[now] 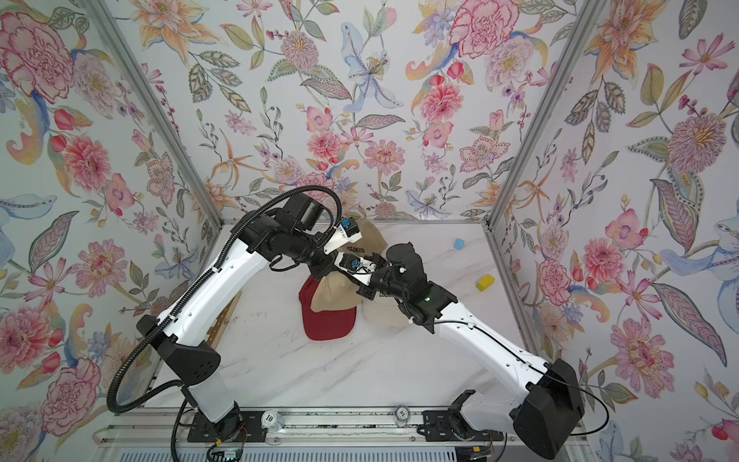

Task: Stack the baseball caps by color
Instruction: Place the baseball cap on the baseball cap.

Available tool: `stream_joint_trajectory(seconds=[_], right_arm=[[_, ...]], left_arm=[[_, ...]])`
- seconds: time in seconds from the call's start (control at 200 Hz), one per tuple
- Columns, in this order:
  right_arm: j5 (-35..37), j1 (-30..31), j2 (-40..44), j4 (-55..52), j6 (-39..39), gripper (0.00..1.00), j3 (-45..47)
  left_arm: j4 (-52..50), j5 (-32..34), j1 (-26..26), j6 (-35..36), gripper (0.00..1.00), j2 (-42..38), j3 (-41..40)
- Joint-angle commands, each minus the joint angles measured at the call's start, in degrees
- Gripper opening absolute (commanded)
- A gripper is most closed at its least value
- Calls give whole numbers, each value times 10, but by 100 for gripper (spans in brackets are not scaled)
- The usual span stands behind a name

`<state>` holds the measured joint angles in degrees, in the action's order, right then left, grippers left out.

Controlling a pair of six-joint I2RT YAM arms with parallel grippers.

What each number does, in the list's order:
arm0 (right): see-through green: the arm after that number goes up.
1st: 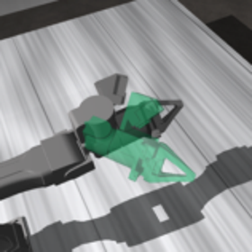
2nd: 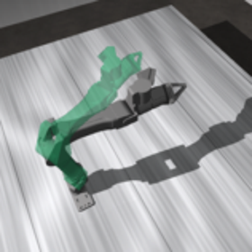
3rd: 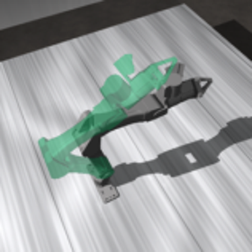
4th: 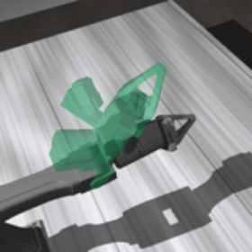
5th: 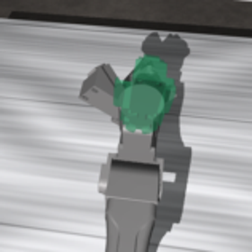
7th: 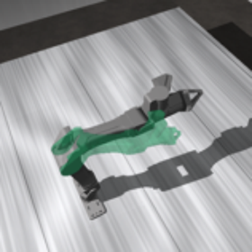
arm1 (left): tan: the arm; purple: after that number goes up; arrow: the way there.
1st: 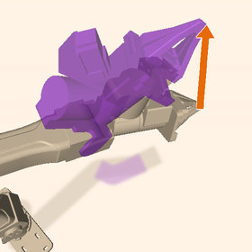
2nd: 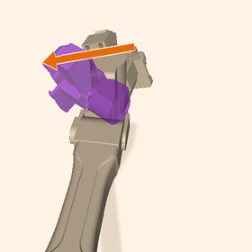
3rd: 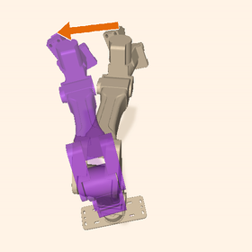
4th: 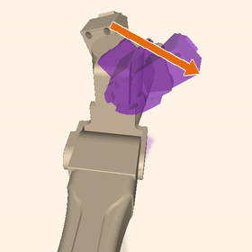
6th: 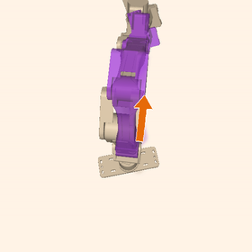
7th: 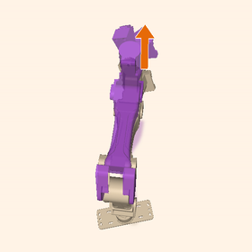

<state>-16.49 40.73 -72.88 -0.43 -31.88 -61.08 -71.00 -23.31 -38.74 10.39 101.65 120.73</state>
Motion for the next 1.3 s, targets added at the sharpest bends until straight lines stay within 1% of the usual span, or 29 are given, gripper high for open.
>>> stream_joint_trajectory(seconds=[0.0, 0.315, 0.41, 0.425, 0.445, 0.47, 0.485, 0.54, 0.575, 0.591, 0.641, 0.746, 0.756, 0.836, 0.896, 0.961, 1.006, 1.061, 1.151, 1.226, 1.296], right_arm=[[-23, 7, -11, 13, 12, 0, -11], [-29, 8, -3, 3, 28, 0, -13], [-28, 8, 2, -8, 33, 0, -16], [-27, 8, 3, -9, 34, 0, -17], [-26, 8, 5, -11, 35, 0, -17], [-23, 8, 7, -14, 36, 0, -18], [-20, 8, 8, -17, 37, 0, -18], [-8, 7, 12, -25, 42, 0, -19], [0, 6, 16, -29, 46, 0, -19], [4, 5, 17, -30, 49, 0, -19], [17, 3, 22, -34, 59, 0, -19], [55, -3, 30, -40, 94, 0, -21], [61, -3, 31, -39, 98, 0, -21], [112, -6, 32, -43, 130, 0, -28], [158, -7, 30, -47, 158, 0, -39], [195, -7, 24, -45, 181, 0, -52], [242, -7, 16, -46, 208, 0, -67], [285, -7, 3, -47, 237, 0, -90], [366, -7, -24, -45, 300, 0, -131], [436, -8, -55, -42, 361, 0, -166], [480, -8, -88, -40, 407, 0, -199]], left_arm=[[19, -42, -14, -1, 0, -7, 12], [21, -41, -14, -2, 0, -3, 16], [27, -10, -14, -9, 0, -5, 20], [30, -2, -13, -11, 7, -6, 22], [33, 18, -13, -15, 23, -8, 24], [38, 40, -12, -21, 39, -12, 27], [40, 51, -11, -23, 47, -15, 29], [49, 81, -5, -27, 71, -27, 35], [58, 101, 2, -27, 84, -39, 36], [64, 109, 6, -42, 88, -44, 34], [81, 128, 19, -54, 99, -65, 27], [126, 168, 55, -80, 100, -115, -4], [132, 172, 59, -82, 100, -138, -9], [201, 223, 80, -108, 100, -205, -68], [269, 269, 92, -133, 100, -265, -137], [343, 313, 93, -149, 100, -334, -226], [392, 338, 94, -162, 99, -377, -283], [430, 360, 94, -175, 99, -417, -342], [462, 394, 94, -197, 100, -455, -415], [468, 403, 94, -207, 100, -466, -452], [476, 396, 94, -219, 100, -468, -480]])
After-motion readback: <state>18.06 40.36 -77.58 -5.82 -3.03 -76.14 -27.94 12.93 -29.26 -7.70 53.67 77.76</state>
